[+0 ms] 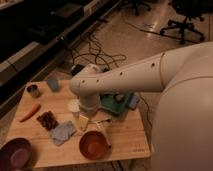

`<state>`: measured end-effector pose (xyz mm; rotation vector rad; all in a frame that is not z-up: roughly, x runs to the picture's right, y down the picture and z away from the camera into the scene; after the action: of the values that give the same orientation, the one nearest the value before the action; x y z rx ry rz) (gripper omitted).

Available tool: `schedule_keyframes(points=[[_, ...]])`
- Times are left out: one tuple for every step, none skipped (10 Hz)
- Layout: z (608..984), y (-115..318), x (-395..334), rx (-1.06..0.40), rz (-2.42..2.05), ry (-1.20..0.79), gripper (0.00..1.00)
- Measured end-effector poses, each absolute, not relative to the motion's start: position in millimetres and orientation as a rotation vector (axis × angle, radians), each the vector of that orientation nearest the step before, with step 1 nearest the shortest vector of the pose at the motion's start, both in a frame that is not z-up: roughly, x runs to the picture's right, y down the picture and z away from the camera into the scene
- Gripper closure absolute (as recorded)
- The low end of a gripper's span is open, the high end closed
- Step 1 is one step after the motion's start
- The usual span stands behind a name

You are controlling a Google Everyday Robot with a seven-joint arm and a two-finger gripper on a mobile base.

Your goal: Place towel in red bowl

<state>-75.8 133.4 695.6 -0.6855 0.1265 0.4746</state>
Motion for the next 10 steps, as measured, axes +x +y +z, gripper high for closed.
schedule_keyframes(points=[[696,133,-76,-0.685,0.475,0.126,0.20],[696,133,-76,-0.685,0.475,0.126,0.20],[696,133,-76,-0.685,0.475,0.126,0.20],[696,133,-76,-0.685,0.475,0.126,0.20],[696,133,-76,-0.685,0.475,0.126,0.20],[696,133,-76,-0.685,0.475,0.126,0.20],[696,133,-76,-0.685,0.474,0.126,0.20],[695,133,-75,-0.682,0.474,0.125,0.20],[692,128,-77,-0.651,0.456,0.099,0.20],[689,123,-84,-0.629,0.424,0.076,0.20]])
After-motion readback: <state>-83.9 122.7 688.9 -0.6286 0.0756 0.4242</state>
